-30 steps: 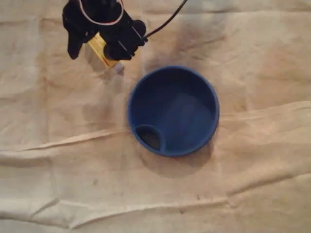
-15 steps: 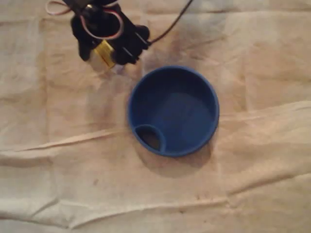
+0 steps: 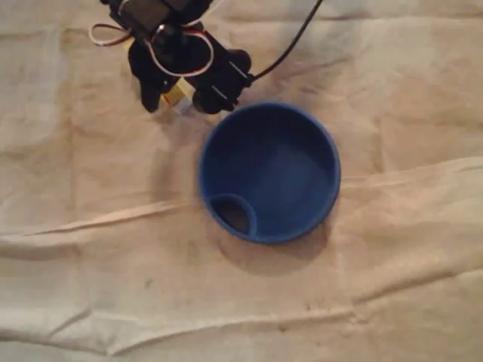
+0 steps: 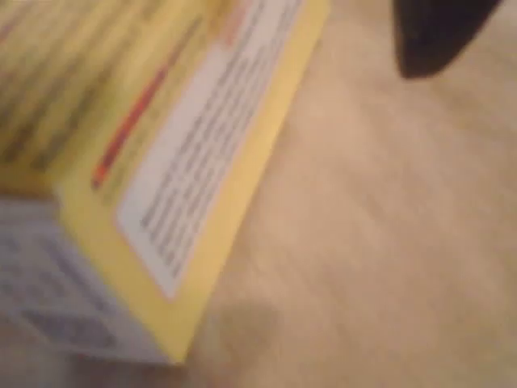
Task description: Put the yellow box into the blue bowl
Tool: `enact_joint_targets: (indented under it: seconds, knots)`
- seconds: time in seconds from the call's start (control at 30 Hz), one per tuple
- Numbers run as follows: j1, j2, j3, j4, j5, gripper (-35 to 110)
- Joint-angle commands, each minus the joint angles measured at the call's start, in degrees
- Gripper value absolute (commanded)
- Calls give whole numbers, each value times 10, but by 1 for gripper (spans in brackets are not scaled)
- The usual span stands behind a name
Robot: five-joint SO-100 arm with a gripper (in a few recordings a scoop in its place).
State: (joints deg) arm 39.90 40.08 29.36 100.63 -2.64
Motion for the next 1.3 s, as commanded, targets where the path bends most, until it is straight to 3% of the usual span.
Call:
enact_joint_targets:
  seconds: [0.0, 0.2, 1.1, 1.27]
  knots:
    - [-3, 12, -33, -22, -4, 36]
    - [-3, 12, -25, -68, -3, 36]
    - [-25, -33, -32, -31, -3, 35]
    - [-25, -27, -32, -31, -3, 28]
